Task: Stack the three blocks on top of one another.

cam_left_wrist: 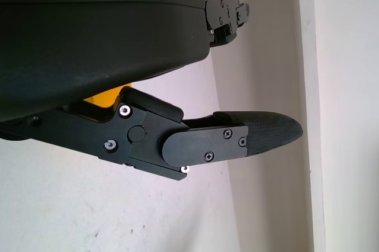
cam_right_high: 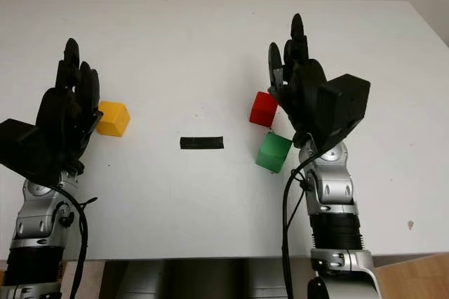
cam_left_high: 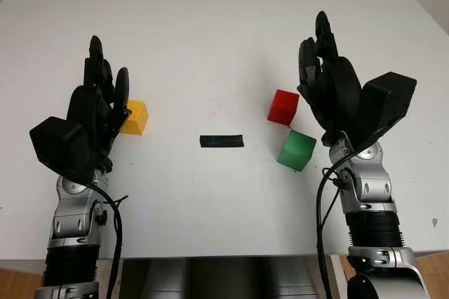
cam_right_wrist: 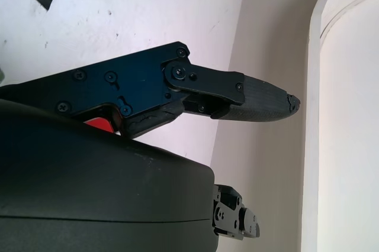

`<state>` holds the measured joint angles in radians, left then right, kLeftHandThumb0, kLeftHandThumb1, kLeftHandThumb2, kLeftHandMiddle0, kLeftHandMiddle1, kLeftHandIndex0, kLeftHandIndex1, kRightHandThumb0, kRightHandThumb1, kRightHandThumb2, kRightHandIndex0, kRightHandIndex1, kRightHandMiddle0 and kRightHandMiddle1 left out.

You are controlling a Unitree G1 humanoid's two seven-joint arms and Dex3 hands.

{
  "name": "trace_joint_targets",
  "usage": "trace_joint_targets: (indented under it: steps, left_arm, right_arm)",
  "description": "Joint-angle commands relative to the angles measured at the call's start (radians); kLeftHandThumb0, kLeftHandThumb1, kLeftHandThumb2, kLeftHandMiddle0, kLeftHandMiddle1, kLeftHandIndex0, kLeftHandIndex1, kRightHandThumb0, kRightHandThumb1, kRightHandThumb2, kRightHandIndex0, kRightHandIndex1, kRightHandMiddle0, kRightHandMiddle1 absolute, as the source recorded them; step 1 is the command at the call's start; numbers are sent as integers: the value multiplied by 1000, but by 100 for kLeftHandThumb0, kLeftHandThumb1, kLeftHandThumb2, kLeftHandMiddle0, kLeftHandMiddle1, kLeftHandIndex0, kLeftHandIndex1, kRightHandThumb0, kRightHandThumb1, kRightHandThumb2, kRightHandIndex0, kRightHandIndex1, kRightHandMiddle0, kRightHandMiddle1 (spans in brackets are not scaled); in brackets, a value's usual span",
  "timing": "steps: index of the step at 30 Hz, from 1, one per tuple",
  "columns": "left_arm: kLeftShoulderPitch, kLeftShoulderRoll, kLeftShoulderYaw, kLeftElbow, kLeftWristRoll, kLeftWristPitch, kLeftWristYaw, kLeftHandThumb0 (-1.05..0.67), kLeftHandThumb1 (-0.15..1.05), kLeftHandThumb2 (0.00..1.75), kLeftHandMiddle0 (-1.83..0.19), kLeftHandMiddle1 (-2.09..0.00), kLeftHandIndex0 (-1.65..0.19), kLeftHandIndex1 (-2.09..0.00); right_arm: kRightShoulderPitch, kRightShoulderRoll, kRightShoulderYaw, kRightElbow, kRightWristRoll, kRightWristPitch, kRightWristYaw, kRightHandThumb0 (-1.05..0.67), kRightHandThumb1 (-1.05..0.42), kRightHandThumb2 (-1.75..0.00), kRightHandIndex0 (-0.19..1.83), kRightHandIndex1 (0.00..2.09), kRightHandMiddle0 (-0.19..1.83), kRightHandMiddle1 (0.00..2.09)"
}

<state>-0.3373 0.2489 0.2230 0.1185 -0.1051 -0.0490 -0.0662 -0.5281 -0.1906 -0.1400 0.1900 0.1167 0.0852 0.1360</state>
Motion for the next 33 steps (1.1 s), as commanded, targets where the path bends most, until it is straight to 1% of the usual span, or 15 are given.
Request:
trace_joint_targets:
  steps: [1,4,5,6,9,10,11,12,15,20,22,23,27,30,33]
  left_arm:
    - [-11,1,-3,-10,4,0,2,-73,105,52,18,-5,16,-5]
    - [-7,3,-2,-5,8,-17,4,-73,105,52,17,-6,15,-5]
    - [-4,7,-4,-6,11,-18,0,-73,105,52,17,-6,15,-5]
    - [-2,8,-4,-7,11,-19,-1,-73,105,53,18,-5,16,-5]
    - [5,3,-1,-13,7,-15,-1,-74,105,53,18,-5,16,-5]
    - [6,1,0,-12,3,-16,-3,-74,105,53,18,-5,16,-5]
    - [6,0,1,-8,2,-20,-3,-74,105,52,18,-5,16,-5]
    - [7,-1,1,-7,1,-23,-4,-74,105,52,17,-6,16,-5]
    - [7,0,0,-7,3,-15,-2,-74,105,52,17,-6,15,-5]
    - [-1,-3,3,6,-2,-20,0,-74,105,52,15,-6,14,-6]
    - [-3,-2,3,9,-3,-19,-2,-74,105,51,15,-6,14,-6]
    - [-3,0,2,8,-2,-16,-2,-74,105,51,15,-6,14,-6]
    - [-4,3,-1,5,3,-10,-1,-75,105,51,15,-6,13,-6]
    - [-9,2,-1,10,3,-12,1,-75,105,51,14,-6,13,-6]
    - [-14,2,0,24,3,-22,-1,-75,105,51,14,-6,12,-6]
  right_arm:
    - [-41,-45,-18,-12,8,0,23,-69,-105,-56,-19,0,-18,1]
    - [-83,-117,-13,-6,-20,-11,67,-67,-105,-38,-13,4,-10,5]
    - [-108,-150,-12,16,-33,-31,88,-68,-105,-35,-11,5,-8,6]
    - [-135,-182,-11,44,-49,-53,104,-67,-104,-22,-3,9,-1,11]
    - [-218,-270,4,125,-107,-96,138,-62,-97,-8,9,15,9,19]
    - [-243,-293,13,146,-127,-100,148,-58,-93,-7,13,16,9,30]
    - [-268,-318,26,171,-148,-116,163,-53,-88,-6,15,16,0,53]
    - [-282,-333,33,187,-160,-128,174,-49,-85,-5,17,16,-6,67]
    - [-335,-401,83,253,-237,-213,214,-43,-79,-4,21,17,-10,83]
    - [-405,-508,187,375,-407,-457,231,-47,-76,-5,30,21,-1,82]
    - [-428,-538,225,411,-477,-529,213,-49,-77,-5,33,22,5,77]
    - [-440,-552,247,424,-517,-564,200,-46,-76,-5,35,21,10,71]
    - [-472,-589,318,446,-642,-646,171,-40,-75,-5,37,17,20,54]
    - [-506,-623,385,494,-765,-763,89,-37,-75,-5,46,17,31,44]
    - [-546,-647,442,532,-862,-828,47,-35,-77,-6,49,15,36,36]
